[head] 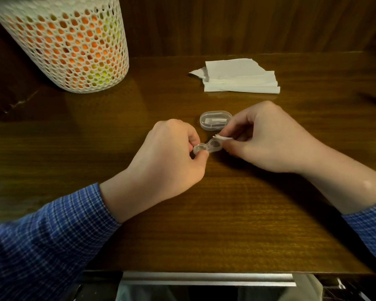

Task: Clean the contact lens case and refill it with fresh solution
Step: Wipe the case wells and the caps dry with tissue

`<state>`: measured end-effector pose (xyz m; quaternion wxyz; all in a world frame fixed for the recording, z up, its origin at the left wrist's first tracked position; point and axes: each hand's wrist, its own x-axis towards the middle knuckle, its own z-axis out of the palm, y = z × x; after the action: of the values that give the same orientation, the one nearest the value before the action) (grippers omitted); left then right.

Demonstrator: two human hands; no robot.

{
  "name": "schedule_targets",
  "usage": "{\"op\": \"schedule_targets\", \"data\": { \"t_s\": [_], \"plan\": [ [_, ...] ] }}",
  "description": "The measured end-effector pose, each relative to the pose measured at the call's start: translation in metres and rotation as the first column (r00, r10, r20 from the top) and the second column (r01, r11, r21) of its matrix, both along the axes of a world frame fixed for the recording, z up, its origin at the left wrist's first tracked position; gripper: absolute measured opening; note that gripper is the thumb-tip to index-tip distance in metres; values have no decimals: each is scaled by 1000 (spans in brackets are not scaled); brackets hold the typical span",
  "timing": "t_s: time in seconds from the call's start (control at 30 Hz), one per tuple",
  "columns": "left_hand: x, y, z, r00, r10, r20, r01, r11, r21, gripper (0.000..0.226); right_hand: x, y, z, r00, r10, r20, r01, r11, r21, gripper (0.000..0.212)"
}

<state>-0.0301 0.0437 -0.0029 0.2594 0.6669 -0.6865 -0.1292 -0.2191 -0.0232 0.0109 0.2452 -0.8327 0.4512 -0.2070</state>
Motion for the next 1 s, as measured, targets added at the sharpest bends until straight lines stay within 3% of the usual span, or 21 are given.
{"op": "schedule_targets", "data": {
  "t_s": [0.37, 0.53, 0.87, 0.93, 1.0],
  "plan": [
    [-2, 1, 4, 1000, 6, 15, -6, 999, 33, 10, 8, 11, -3, 996, -86, 26, 86, 996, -10, 8],
    [-1, 1, 0, 1000, -2, 4, 2, 1000, -20, 11, 6, 12, 1, 997, -58, 48, 55, 996, 72, 5],
    [1, -8, -5, 997, -58, -60, 57, 998, -16, 18, -9, -1, 16, 939, -54, 339, -67, 940, 334, 13],
    [3, -8, -2, 991, -65, -115, 62, 998, -24, 28, -11, -2, 16, 921, -19, 390, -141, 916, 376, 12],
    [6, -5, 5, 948, -81, -308, 74, 997, -34, 31, -12, -1, 16, 898, 24, 439, -208, 902, 378, 12]
  ]
}}
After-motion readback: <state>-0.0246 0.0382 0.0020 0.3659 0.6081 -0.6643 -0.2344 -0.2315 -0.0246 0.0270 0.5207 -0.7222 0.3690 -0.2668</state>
